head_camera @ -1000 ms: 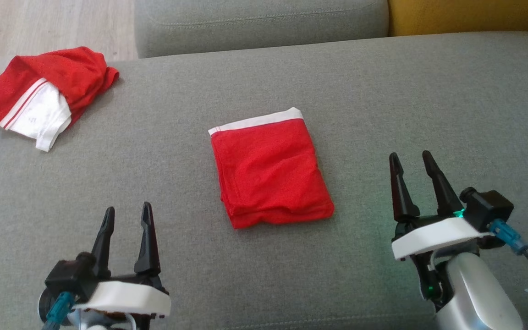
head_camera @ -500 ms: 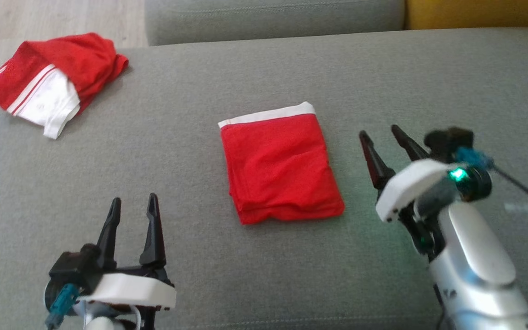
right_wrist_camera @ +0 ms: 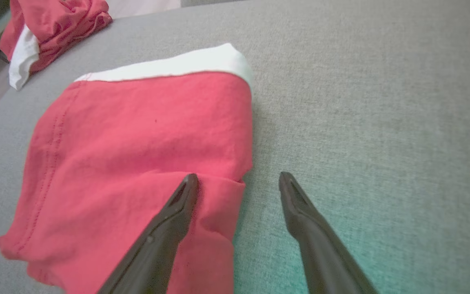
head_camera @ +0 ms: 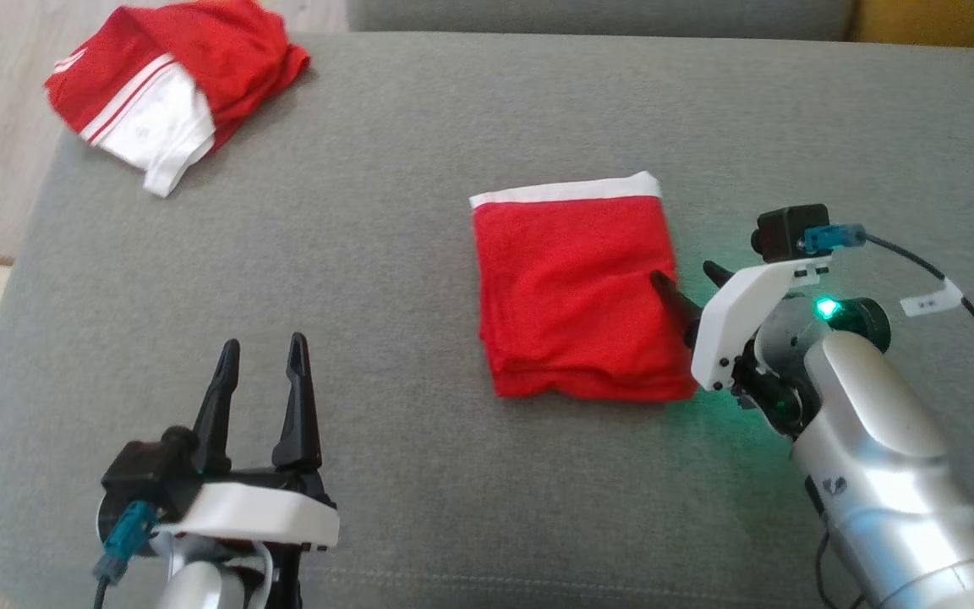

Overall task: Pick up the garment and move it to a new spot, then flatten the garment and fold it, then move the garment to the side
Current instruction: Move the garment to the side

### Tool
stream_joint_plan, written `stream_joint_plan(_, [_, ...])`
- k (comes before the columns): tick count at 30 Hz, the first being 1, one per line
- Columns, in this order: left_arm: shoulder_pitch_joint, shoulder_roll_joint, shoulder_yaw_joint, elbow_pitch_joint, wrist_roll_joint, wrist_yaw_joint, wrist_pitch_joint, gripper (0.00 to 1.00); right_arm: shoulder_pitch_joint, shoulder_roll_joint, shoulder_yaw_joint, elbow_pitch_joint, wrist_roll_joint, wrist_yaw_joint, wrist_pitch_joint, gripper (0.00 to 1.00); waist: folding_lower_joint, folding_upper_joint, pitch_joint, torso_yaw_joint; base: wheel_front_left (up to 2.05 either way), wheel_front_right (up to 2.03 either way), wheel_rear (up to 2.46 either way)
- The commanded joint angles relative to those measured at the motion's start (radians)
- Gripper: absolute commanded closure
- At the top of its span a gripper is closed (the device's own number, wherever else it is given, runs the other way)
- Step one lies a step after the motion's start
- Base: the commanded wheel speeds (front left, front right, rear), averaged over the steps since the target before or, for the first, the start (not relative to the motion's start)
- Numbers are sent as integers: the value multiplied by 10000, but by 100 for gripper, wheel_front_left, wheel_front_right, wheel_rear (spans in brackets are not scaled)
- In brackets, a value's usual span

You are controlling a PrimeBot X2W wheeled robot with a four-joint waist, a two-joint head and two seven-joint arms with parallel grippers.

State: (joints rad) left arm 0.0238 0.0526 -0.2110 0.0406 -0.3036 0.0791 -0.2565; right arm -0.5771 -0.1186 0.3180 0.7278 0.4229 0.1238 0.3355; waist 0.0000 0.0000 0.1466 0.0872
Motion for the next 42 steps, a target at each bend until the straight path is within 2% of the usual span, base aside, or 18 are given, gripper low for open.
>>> stream_joint_plan(1, [-442,-24,281,-260,-75,55,-53,0,-560,-15,289,124,124,69,123,0,0,0,128,254,0,0,0])
stream_joint_plan(8, [-454,-24,245,-224,-92,59,-53,0,-982,-76,696,1185,604,69,634,0,0,0,157,483,0,0,0])
stream_joint_plan(9, [-446,-24,238,-221,-92,56,-53,0,-1036,-99,757,1302,668,69,647,15,0,0,156,506,0,0,0])
stream_joint_plan(11, [-431,-24,229,-213,-91,51,-53,0,-1124,-120,867,1487,810,69,611,59,0,0,149,533,0,0,0])
stream_joint_plan(13, [-411,-24,238,-202,-85,55,-53,0,-1190,-116,989,1628,988,69,588,82,0,0,138,529,0,0,0])
stream_joint_plan(14, [-399,-24,245,-203,-78,57,-53,0,-1223,-126,1055,1677,1071,69,549,100,0,0,133,515,0,0,0])
stream_joint_plan(20, [-347,-24,259,-223,77,-10,-53,0,-1420,-335,1433,1861,1457,69,166,100,0,0,105,186,0,0,0])
stream_joint_plan(26, [-450,-24,256,-288,328,-152,-53,0,-1819,-799,1617,2048,1584,69,-310,100,0,0,277,-618,0,0,0])
stream_joint_plan(34, [-735,-19,162,-417,704,-347,-53,0,-2541,-1105,1808,1957,1713,69,-794,100,0,0,809,-2589,0,0,0])
stream_joint_plan(42, [-1158,175,57,-343,1014,-499,-53,0,-3210,-863,1907,1909,1903,69,-1248,100,0,0,1351,-4690,0,0,0])
